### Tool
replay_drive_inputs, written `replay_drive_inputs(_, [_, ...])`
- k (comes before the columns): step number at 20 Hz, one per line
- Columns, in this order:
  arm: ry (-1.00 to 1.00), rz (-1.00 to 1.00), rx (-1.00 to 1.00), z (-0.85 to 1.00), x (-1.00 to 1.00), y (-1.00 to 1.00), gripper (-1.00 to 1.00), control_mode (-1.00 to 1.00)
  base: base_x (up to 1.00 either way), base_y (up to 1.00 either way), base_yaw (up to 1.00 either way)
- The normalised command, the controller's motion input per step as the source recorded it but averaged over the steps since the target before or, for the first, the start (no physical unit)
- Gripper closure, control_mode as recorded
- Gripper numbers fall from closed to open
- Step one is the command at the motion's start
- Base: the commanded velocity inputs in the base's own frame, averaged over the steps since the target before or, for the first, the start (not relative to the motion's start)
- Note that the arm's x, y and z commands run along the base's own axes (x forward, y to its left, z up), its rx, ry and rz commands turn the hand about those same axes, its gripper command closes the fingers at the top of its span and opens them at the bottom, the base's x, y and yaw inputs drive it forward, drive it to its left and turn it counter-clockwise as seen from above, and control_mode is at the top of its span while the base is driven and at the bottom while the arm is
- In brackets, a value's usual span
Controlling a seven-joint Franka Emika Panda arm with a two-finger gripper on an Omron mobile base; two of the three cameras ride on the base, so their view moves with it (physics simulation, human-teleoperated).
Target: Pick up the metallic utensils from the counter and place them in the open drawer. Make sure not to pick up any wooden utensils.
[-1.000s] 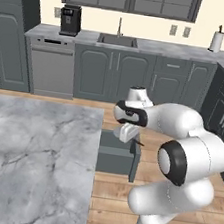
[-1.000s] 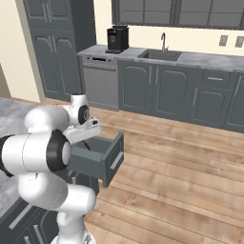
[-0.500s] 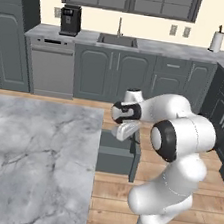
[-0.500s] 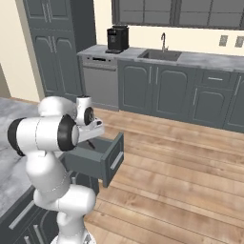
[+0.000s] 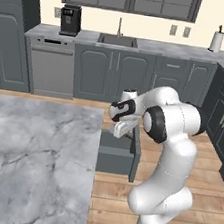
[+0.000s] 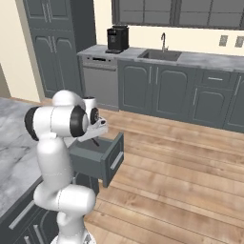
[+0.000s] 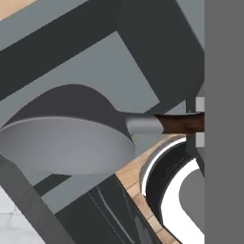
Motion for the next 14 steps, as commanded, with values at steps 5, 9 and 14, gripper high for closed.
replay_drive_inputs(5, [0.00,0.01,0.00,-0.40,0.47,0.00,1.00,-1.00,0.00,0.00,0.00])
replay_drive_inputs(9, [0.00,0.03,0.00,-0.34,0.03,0.00,1.00,-1.00,0.00,0.00,0.00])
replay_drive_inputs(14, [0.00,0.02,0.00,-0.35,0.00,0.00,1.00,-1.00,0.00,0.00,0.00])
